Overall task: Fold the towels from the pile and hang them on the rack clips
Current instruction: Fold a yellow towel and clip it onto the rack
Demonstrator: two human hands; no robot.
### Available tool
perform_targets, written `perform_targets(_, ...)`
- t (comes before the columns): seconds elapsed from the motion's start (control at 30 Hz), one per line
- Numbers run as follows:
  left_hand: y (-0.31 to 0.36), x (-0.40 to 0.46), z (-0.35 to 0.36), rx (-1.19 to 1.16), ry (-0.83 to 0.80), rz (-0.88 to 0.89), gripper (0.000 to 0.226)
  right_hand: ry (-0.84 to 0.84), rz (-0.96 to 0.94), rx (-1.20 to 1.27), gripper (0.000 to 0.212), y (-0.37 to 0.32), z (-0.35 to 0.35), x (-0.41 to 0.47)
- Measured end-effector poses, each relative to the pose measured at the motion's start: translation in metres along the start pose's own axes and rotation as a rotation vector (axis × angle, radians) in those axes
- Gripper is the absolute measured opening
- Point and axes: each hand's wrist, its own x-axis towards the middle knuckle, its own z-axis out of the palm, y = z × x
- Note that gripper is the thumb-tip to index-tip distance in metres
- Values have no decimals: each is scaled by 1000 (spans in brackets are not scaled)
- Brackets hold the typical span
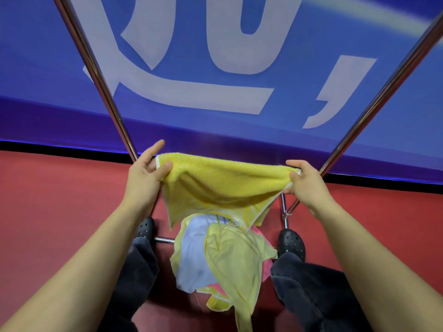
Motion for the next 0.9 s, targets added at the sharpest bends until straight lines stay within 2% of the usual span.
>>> perform_targets(0.23,3,-6,2,108,3,52,28,43,142,99,29,17,-6,2)
perform_targets(0.57,3,-7,1,210,-5,123,27,122,121,58,32,21,0,7)
perform_targets(0.67,2,-5,-1,184,11,112,29,96,184,289,30,21,1,14)
perform_targets(0.77,1,-3,-5,159,28,92,31,-31,205,594,35,19,0,14)
perform_targets(0.9,0,-1,-6,150,49,81,33,-96,118,703,37,13,-6,7)
